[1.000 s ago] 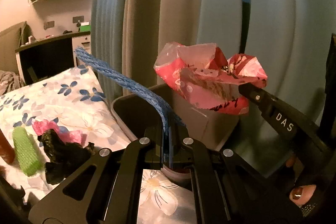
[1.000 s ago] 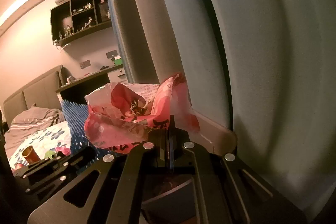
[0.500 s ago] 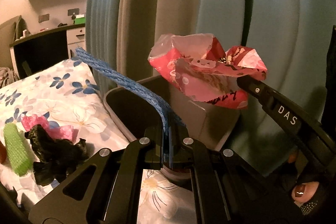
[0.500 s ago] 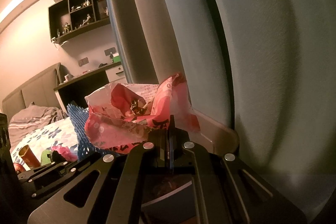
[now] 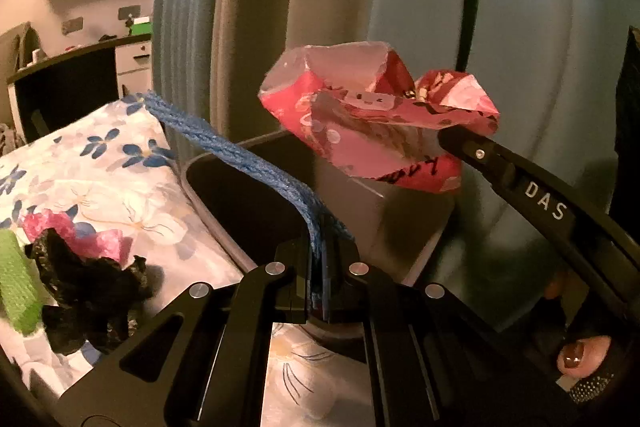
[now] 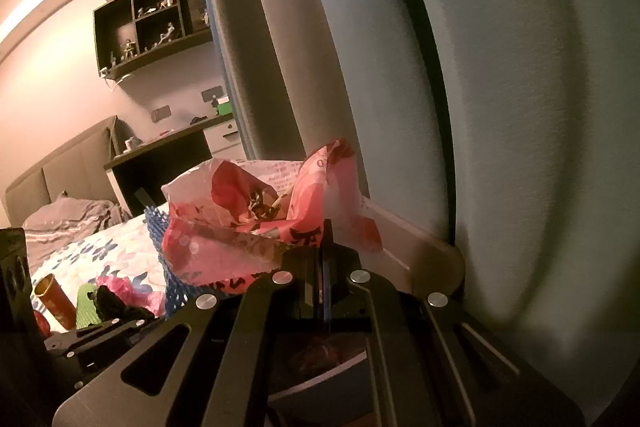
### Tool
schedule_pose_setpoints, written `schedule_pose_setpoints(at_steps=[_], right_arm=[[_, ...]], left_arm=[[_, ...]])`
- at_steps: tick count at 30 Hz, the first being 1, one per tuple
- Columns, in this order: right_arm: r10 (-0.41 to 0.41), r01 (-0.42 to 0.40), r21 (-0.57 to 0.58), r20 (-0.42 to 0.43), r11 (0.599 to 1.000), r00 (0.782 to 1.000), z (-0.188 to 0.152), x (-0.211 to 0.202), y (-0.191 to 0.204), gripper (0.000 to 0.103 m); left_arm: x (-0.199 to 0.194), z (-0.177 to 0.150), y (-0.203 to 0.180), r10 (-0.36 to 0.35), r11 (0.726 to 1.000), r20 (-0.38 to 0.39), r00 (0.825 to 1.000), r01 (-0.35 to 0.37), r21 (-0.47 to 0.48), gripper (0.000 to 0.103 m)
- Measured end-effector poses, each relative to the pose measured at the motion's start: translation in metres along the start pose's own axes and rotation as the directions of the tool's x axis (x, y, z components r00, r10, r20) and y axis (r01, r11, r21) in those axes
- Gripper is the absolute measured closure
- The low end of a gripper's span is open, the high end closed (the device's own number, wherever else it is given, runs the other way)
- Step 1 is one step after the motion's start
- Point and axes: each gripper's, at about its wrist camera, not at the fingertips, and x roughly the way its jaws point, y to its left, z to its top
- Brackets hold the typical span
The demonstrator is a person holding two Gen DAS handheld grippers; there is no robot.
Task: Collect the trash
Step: 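Open both tools over the grey bin to drop wrapper and mesh, then move both tools back over the bed toward the cups and black bag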
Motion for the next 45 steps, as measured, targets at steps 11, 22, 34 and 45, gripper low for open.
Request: schedule_pose_setpoints(at_steps=[11, 22, 34, 45], right_arm=[[0.017, -0.017, 0.007, -0.031, 1.0, 0.999, -0.001, 0.009, -0.004, 0.067], [0.017, -0.017, 0.019, -0.006, 1.0, 1.0, 0.002, -0.001, -0.006, 0.051], [0.078, -0.078, -0.04, 0.015, 0.996, 0.997, -0.01, -0.038, 0.031, 0.025], [0.226, -0.23, -0.123, -0.046, 0.965, 0.973, -0.042, -0.069, 0.105, 0.024]], left_arm=[[0.001, -0.007, 0.007, -0.017, 1.0, -0.027, 0.999, 0.017, -0.013, 0.039], [-0.038, -0.015, 0.031, 0.163, 0.982, 0.018, 0.986, -0.161, -0.094, 0.012], [-0.128, -0.037, 0.054, 0.365, 0.919, 0.093, 0.926, -0.343, -0.193, 0.007], [-0.218, -0.078, 0.105, 0.541, 0.809, 0.075, 0.838, -0.494, -0.317, 0.007]])
